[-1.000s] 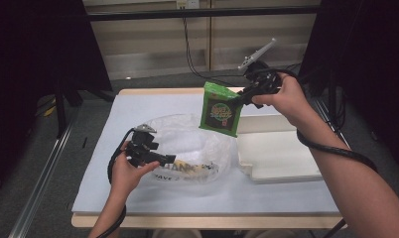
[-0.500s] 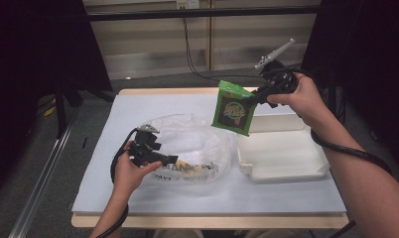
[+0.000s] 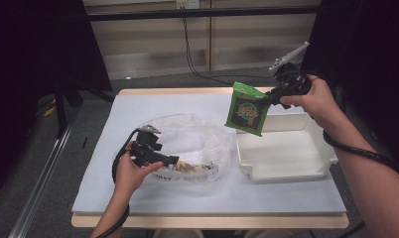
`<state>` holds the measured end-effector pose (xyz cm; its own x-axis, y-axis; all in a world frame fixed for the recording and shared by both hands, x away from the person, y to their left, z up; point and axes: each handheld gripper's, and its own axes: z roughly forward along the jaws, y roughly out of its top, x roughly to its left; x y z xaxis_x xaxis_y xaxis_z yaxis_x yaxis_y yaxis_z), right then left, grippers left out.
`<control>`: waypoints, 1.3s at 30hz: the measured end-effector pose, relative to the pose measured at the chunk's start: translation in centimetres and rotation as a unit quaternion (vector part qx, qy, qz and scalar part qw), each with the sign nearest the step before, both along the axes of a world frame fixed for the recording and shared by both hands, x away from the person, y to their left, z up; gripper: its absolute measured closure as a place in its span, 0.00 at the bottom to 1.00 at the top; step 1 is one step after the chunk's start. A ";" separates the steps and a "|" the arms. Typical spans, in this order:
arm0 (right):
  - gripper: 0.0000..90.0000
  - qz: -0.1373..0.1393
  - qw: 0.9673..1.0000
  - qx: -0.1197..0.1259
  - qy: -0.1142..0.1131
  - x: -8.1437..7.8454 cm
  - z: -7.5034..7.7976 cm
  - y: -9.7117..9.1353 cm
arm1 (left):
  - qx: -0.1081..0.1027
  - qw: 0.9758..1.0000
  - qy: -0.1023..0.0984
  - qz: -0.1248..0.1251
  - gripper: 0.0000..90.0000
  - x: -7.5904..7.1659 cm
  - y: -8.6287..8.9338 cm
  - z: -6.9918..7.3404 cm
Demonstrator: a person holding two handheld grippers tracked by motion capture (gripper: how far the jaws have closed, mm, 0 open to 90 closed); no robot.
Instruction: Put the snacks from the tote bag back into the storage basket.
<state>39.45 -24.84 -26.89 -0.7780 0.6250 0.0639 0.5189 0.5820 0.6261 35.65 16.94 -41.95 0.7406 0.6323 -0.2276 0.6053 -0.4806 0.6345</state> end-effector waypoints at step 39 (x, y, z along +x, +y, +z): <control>0.82 -0.024 0.999 -0.032 0.028 1.4 -4.6 -3.1 | 0.001 1.000 -0.001 0.005 0.12 0.2 0.1 -0.2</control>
<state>40.83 -27.97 -31.49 -0.7433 0.6657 0.0650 0.5801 0.5932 0.5582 35.84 17.00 -42.16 0.7352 0.6396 -0.2246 0.6087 -0.4770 0.6340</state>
